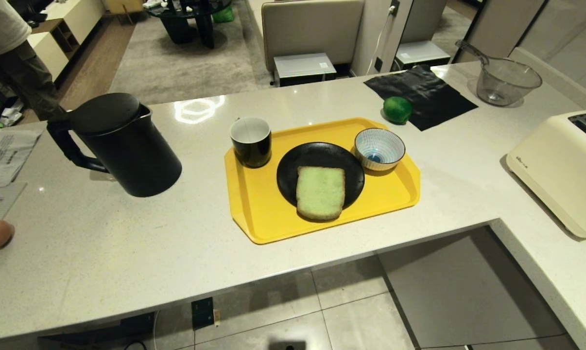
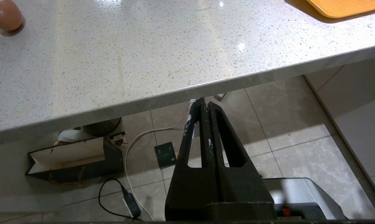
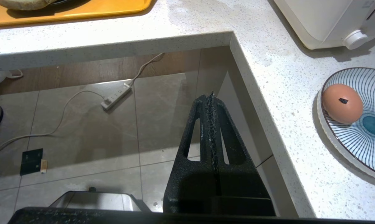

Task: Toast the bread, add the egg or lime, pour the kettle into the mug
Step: Pick up the bread slice

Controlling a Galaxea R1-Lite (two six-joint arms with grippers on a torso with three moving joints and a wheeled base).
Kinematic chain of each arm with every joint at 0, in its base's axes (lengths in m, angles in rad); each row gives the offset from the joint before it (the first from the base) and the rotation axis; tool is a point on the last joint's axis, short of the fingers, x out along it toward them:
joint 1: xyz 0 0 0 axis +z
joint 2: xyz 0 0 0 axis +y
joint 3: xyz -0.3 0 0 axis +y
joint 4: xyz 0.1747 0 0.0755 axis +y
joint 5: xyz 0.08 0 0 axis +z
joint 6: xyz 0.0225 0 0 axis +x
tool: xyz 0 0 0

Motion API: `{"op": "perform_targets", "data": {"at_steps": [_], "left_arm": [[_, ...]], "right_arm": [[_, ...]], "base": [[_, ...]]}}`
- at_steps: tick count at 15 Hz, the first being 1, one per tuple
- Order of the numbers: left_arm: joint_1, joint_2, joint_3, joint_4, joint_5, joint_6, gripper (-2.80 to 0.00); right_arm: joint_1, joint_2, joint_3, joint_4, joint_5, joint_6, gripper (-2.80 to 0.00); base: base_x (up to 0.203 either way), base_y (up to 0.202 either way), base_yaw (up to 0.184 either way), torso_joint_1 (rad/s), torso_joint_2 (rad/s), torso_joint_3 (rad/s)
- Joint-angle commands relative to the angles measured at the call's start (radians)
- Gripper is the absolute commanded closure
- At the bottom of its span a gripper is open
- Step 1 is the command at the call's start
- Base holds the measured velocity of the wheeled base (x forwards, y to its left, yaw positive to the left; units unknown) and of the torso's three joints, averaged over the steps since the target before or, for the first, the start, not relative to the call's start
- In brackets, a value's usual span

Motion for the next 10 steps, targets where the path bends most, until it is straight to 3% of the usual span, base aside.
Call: {"op": "perform_targets", "data": {"at_steps": [1, 10], "left_arm": [[0.000, -0.001, 0.000, 0.000, 0.000, 0.000, 0.00], [0.000, -0.001, 0.000, 0.000, 0.000, 0.000, 0.00]], "right_arm": [[0.000, 0.000, 0.026, -0.001, 0.002, -0.003, 0.00], [0.000, 0.000, 0.021, 0.000, -0.003, 0.003, 0.00]], "base": [[0.000, 0.000, 0.000, 0.000, 0.00, 0.000], [0.000, 0.000, 0.000, 0.000, 0.00, 0.000]]}}
